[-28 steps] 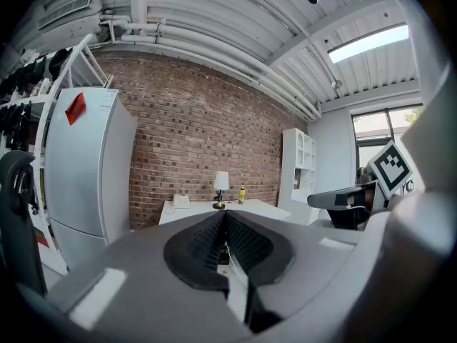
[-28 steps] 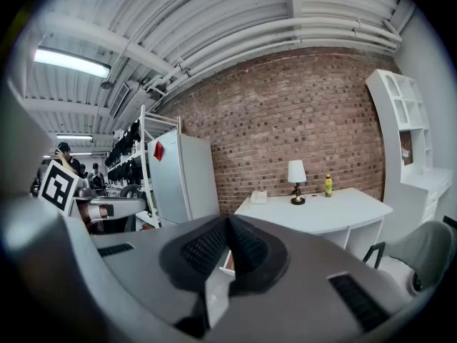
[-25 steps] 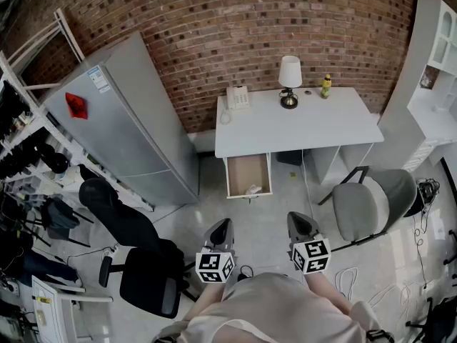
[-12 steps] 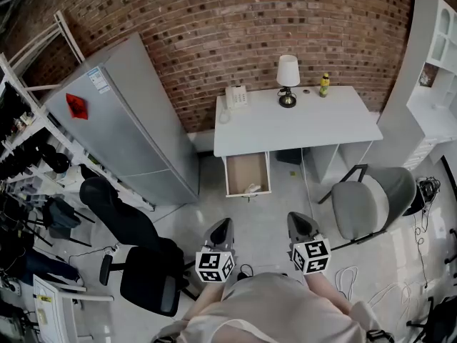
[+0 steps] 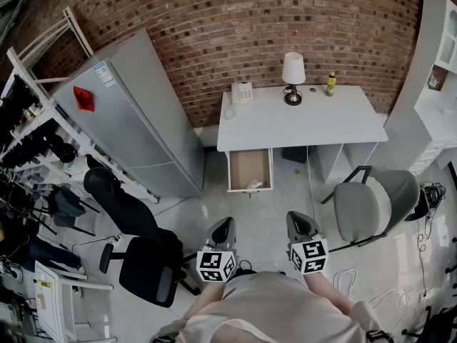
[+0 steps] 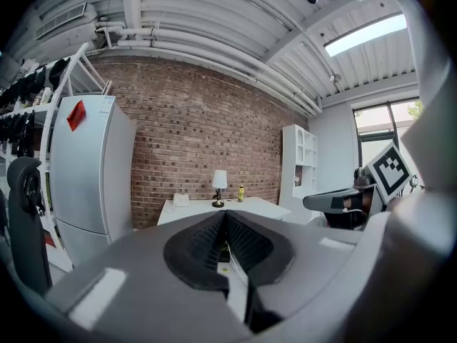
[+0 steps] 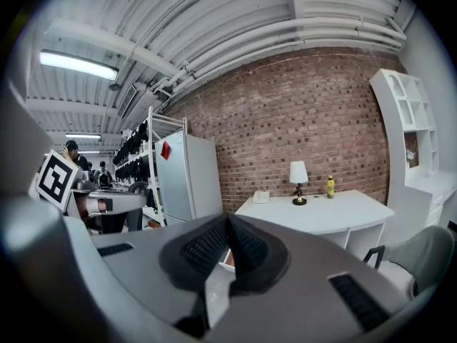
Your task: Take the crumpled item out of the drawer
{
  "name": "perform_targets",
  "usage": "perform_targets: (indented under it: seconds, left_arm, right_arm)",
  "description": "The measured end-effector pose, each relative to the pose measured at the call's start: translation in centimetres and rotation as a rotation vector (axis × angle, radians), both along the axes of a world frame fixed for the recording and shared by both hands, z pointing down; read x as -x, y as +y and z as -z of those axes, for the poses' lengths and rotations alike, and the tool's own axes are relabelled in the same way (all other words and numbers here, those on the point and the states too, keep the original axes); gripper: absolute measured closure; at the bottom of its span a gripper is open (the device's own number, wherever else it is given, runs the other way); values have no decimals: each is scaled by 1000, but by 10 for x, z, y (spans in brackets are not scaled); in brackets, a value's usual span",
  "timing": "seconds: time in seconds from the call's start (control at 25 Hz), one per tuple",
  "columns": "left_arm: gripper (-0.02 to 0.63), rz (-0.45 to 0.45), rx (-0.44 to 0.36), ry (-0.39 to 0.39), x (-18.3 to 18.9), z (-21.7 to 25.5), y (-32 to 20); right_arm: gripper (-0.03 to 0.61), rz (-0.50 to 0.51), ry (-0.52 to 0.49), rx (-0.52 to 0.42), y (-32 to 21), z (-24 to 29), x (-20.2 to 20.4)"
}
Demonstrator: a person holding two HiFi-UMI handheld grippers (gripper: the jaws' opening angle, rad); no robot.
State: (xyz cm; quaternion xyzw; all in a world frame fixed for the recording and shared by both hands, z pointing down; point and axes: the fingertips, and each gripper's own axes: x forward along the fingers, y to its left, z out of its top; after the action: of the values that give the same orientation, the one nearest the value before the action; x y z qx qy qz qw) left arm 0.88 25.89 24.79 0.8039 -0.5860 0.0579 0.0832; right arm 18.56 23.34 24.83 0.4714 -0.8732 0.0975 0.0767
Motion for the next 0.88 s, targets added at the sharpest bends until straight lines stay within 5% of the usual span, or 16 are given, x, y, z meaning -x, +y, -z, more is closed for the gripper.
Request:
perform_targets:
  seconds: [0.48,0.88]
  left_arm:
    - [604,15,29,17,16,-18,-19]
    - [604,-133,49,50,73,-32,-127]
  right_arm:
    - [571,20,-5,51,-22,-17,20]
    - [571,-89,29,68,-111,-29,83]
